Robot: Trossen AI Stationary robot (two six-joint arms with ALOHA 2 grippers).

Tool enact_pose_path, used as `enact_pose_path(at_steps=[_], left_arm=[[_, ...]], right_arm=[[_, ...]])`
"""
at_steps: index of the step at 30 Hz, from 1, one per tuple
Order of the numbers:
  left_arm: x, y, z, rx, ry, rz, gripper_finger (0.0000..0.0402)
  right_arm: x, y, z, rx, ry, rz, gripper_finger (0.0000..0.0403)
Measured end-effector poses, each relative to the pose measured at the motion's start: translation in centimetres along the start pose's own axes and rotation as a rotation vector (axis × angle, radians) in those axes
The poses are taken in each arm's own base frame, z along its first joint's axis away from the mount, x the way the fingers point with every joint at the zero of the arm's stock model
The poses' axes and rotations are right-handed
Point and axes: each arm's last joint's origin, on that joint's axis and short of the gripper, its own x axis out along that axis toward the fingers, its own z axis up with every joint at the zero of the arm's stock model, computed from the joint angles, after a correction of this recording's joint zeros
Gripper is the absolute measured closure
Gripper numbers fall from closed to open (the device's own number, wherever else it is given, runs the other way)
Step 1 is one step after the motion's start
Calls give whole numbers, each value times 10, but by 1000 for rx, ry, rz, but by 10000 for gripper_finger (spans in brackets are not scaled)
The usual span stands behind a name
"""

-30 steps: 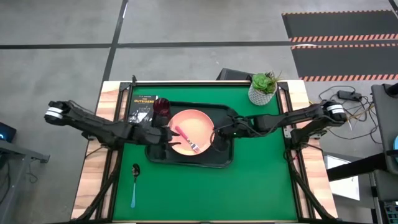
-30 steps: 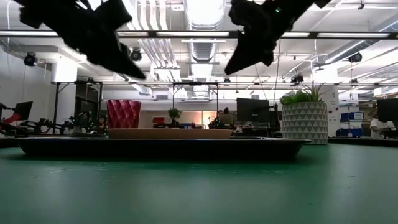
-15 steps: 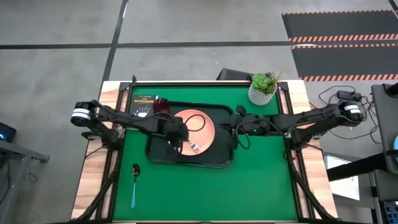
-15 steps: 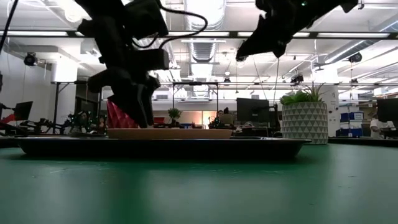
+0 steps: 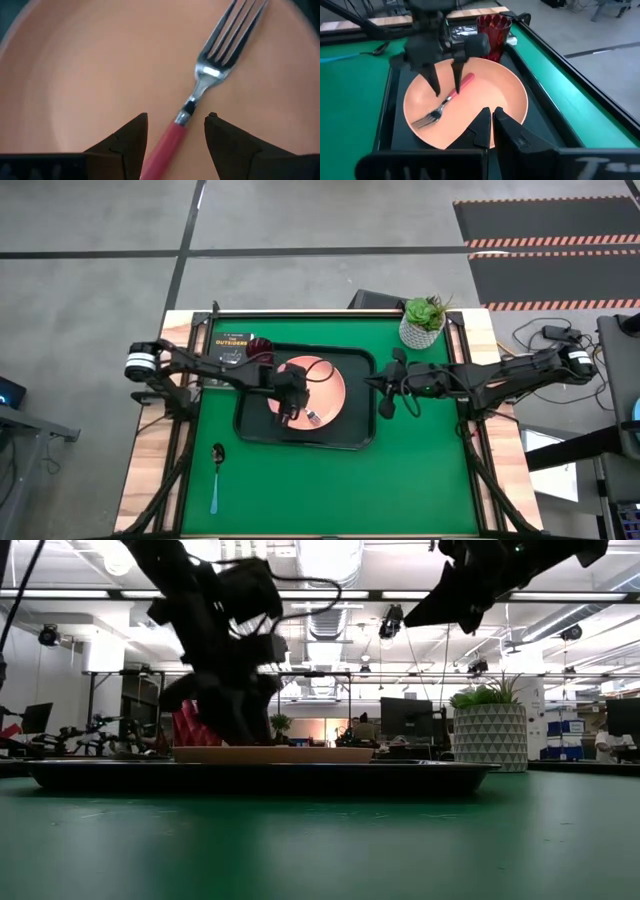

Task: Pick and place plate/cup/fork/spoon on tray
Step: Put the pink fork on the black table tray

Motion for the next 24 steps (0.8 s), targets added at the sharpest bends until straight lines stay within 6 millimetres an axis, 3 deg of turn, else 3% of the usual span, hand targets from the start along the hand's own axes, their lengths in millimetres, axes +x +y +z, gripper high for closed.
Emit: enact_pose_path(at_steps=[11,24], left_arm=[[11,3,-8,-14,8,-4,234],[13,3,-9,-22,13,-16,353]], right_arm=[[-2,-1,-1,9,-12,2,394],[-1,0,-1,12,-17,2,394]])
